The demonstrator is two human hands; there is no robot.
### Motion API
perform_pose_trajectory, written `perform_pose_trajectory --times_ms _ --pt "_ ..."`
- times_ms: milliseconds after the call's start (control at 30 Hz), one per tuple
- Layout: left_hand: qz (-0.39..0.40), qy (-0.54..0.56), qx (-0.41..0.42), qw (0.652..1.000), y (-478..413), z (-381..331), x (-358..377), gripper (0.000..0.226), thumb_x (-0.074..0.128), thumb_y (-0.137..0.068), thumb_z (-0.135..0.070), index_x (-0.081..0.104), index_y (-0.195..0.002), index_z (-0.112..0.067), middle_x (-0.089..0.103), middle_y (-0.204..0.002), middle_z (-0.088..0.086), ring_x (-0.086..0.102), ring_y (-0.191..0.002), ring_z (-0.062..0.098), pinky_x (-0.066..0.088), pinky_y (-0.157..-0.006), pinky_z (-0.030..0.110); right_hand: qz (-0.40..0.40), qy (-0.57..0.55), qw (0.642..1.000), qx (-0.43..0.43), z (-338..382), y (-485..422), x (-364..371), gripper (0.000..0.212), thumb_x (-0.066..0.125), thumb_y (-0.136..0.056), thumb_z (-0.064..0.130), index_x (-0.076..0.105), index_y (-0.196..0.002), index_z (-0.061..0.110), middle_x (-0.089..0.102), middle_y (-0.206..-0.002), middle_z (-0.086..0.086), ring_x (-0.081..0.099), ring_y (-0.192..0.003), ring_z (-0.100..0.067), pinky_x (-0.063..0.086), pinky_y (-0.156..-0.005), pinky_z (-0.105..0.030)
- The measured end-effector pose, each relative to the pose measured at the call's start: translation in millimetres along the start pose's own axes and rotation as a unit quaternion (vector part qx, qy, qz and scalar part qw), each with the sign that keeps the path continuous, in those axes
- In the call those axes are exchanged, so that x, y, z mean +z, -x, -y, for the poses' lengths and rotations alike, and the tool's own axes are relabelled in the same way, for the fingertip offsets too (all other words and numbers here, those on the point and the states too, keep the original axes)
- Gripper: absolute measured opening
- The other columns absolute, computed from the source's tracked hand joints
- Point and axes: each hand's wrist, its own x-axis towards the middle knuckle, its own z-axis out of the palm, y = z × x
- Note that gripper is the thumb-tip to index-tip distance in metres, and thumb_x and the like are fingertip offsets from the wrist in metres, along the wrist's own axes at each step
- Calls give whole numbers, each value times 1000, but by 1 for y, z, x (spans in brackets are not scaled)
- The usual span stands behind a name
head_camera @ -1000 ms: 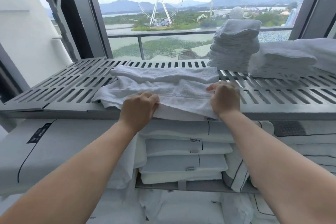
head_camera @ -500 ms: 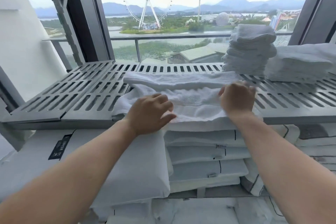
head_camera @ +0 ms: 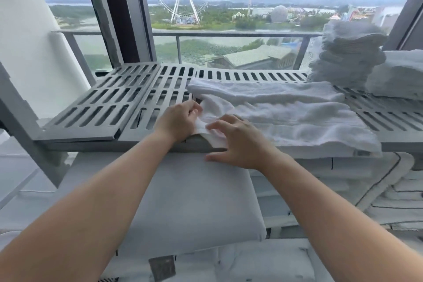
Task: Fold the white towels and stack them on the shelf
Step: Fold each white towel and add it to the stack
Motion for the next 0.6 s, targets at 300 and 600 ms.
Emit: perform_pose_trajectory --times_ms 300,600 --pt "4 213 -64 975 18 -10 -14 20 57 -97 -12 70 -108 -22 63 -72 -1 55 -57 13 47 -58 29 -129 -95 985 57 16 9 0 21 58 -87 13 73 -101 17 70 -90 1 62 -84 -14 46 -70 -30" --pt "-41 461 -210 861 57 -50 -29 22 42 -105 -10 63 -111 -13 71 -109 15 75 -87 28 63 -70 42 -140 -163 973 82 24 35 -3 10 72 -83 29 62 -83 27 64 -87 14 61 -85 -9 40 -68 -21"
